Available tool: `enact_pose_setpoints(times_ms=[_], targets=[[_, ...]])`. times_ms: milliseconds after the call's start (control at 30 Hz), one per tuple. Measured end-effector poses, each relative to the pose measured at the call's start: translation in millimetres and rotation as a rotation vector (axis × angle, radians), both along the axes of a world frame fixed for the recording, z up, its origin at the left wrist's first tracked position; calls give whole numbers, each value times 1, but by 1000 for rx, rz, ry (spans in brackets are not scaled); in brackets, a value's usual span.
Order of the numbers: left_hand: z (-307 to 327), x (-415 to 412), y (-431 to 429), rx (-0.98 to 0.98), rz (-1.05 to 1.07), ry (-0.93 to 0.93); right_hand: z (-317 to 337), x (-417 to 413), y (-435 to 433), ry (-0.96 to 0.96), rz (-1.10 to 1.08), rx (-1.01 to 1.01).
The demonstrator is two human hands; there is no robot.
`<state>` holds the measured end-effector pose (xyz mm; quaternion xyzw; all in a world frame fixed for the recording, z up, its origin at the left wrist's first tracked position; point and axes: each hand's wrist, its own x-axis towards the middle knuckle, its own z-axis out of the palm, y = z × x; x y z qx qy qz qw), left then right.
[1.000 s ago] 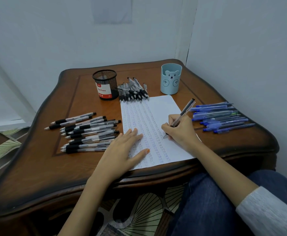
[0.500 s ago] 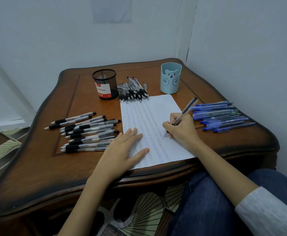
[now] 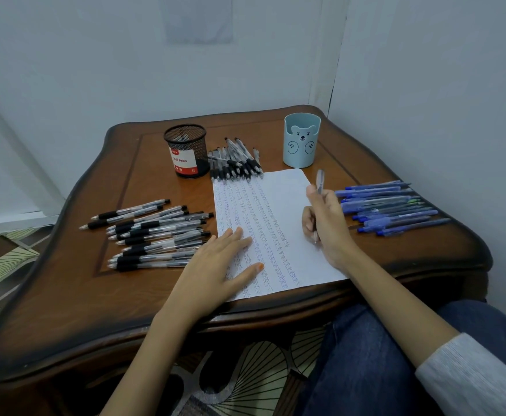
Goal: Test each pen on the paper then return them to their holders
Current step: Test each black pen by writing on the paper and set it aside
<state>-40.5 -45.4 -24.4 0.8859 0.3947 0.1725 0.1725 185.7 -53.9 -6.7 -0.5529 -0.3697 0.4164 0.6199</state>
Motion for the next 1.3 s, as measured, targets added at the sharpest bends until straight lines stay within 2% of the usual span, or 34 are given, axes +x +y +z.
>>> enact_pose_setpoints(times_ms=[167, 367, 533, 700, 867, 1067, 1300], targets=[[11, 3, 4, 40, -5, 14, 2, 1, -4, -58, 6, 26], [24, 18, 35, 120, 24, 152, 6, -1, -7, -58, 38, 39], [26, 26, 60, 50, 49, 254, 7, -1, -5, -145, 37, -37], [29, 30, 77, 36, 108, 303, 16, 0, 18, -45, 81, -149], [36, 27, 98, -60, 108, 181, 44, 7, 67, -396, 154, -135], [33, 23, 110, -99, 97, 65, 58, 7, 139, -537, 101, -103], [29, 19, 119, -40, 98, 130, 46, -8, 205, -726, 113, -140]])
